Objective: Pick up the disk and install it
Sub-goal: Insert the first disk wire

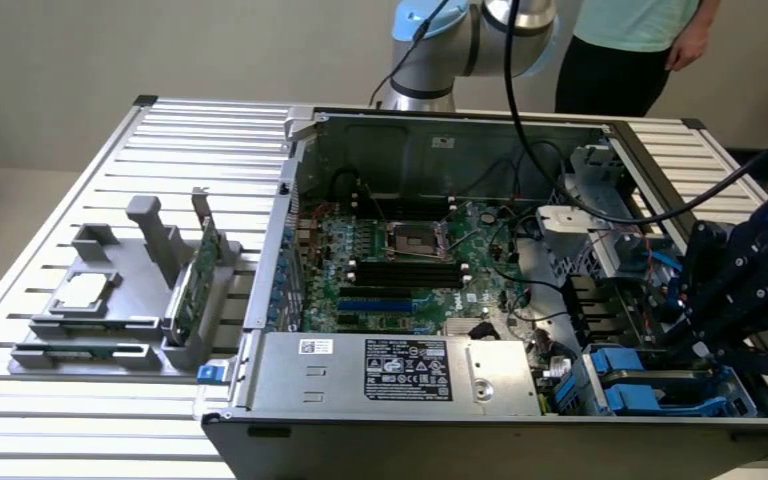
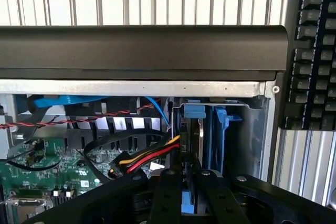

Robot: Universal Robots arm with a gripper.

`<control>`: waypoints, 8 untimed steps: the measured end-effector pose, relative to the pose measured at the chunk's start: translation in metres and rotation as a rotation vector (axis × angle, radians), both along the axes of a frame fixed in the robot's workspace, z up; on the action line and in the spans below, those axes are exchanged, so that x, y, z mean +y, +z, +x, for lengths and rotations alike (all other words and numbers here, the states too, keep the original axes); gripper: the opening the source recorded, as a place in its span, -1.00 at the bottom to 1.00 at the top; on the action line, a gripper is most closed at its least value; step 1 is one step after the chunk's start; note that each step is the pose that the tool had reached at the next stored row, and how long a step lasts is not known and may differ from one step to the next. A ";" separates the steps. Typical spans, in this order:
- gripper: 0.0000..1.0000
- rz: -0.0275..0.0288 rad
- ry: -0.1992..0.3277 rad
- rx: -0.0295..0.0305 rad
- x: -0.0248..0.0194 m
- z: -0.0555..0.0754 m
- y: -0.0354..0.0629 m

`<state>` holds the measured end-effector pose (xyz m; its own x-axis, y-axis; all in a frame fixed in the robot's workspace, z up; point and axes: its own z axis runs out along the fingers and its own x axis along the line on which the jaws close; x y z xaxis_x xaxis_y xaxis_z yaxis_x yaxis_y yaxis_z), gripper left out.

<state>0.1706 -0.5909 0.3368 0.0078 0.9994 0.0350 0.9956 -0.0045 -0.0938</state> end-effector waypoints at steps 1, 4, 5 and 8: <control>-0.67 -0.0001 0.000 0.0005 0.0000 0.000 -0.0001; -0.67 -0.0003 -0.002 0.0013 0.0000 0.001 -0.0004; -0.67 -0.0002 -0.002 0.0017 0.0000 0.001 -0.0006; -0.67 -0.0004 -0.003 0.0029 0.0000 0.001 -0.0011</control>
<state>0.1719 -0.5909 0.3358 0.0114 0.9993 0.0346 0.9953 -0.0080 -0.0967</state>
